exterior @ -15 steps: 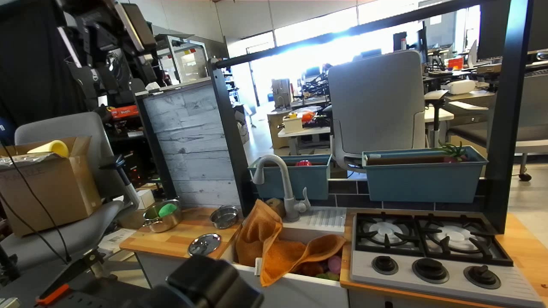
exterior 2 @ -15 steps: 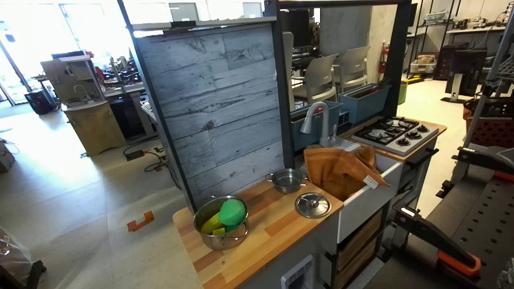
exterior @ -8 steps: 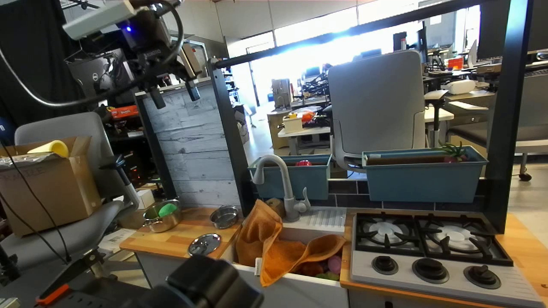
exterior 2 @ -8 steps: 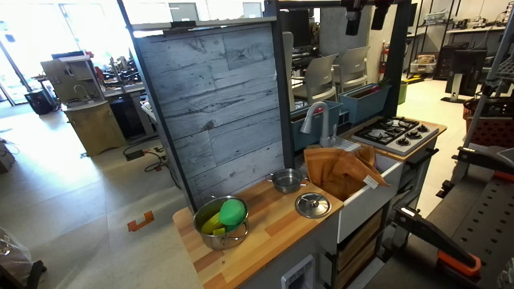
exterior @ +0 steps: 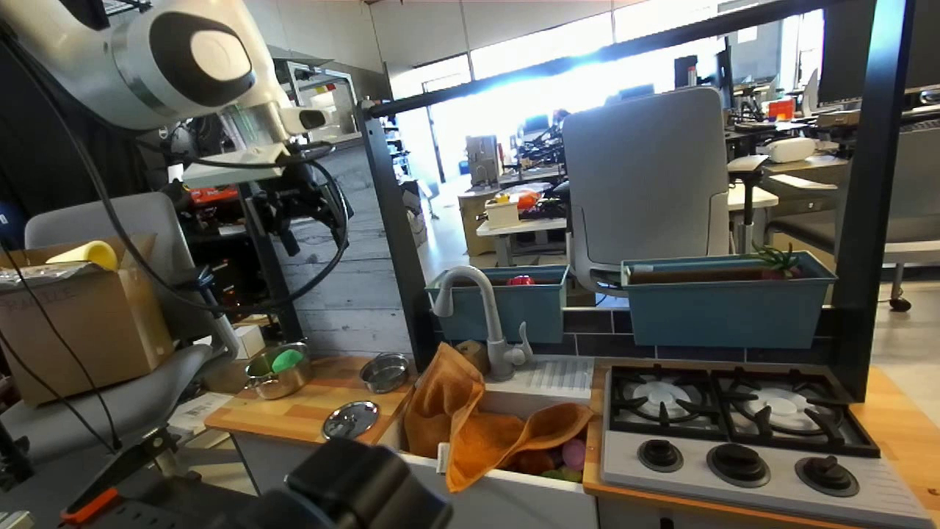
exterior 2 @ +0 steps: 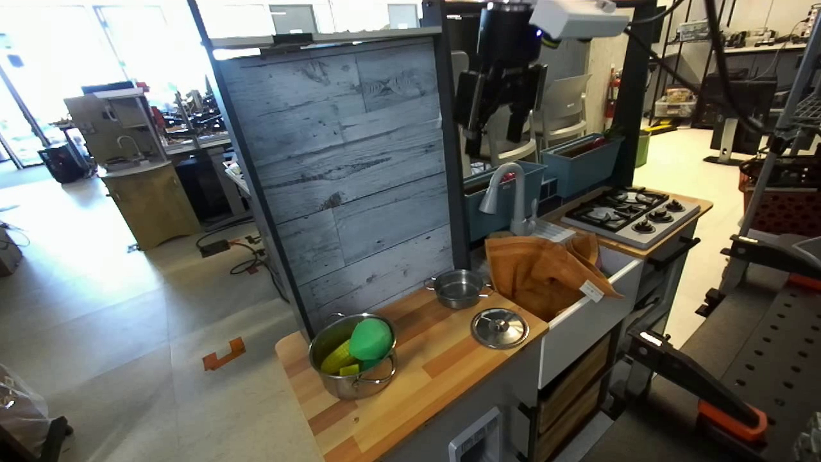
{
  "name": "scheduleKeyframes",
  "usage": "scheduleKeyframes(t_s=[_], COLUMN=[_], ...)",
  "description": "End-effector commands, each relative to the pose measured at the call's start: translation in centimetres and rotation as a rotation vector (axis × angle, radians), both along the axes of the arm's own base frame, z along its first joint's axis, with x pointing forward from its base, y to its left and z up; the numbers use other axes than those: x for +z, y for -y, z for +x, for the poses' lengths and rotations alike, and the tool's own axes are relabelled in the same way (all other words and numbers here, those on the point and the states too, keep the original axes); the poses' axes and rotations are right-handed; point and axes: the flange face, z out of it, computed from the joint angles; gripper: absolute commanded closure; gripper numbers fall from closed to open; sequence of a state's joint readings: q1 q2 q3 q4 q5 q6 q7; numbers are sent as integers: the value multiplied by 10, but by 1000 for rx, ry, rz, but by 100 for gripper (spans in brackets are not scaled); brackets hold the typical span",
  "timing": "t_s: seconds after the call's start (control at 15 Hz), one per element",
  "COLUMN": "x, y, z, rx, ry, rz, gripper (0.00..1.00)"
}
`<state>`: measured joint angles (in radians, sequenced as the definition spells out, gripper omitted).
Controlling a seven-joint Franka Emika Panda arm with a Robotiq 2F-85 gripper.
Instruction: Move the right pot to the left of the lid, then hang the towel on the black rod, lastly, put the yellow plushie in the right pot
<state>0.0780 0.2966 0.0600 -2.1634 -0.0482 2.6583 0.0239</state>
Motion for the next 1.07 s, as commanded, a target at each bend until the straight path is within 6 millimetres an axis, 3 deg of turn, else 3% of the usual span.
scheduleKeyframes(t_s=[0.0,0.47,1.0], x=[-39,-97,-178], y=[-27,-51,-33], z=[24,52,85], rx=[18,47,8], ry=[-6,-31,-75], rz=[9,-18,-95], gripper=[0,0,0])
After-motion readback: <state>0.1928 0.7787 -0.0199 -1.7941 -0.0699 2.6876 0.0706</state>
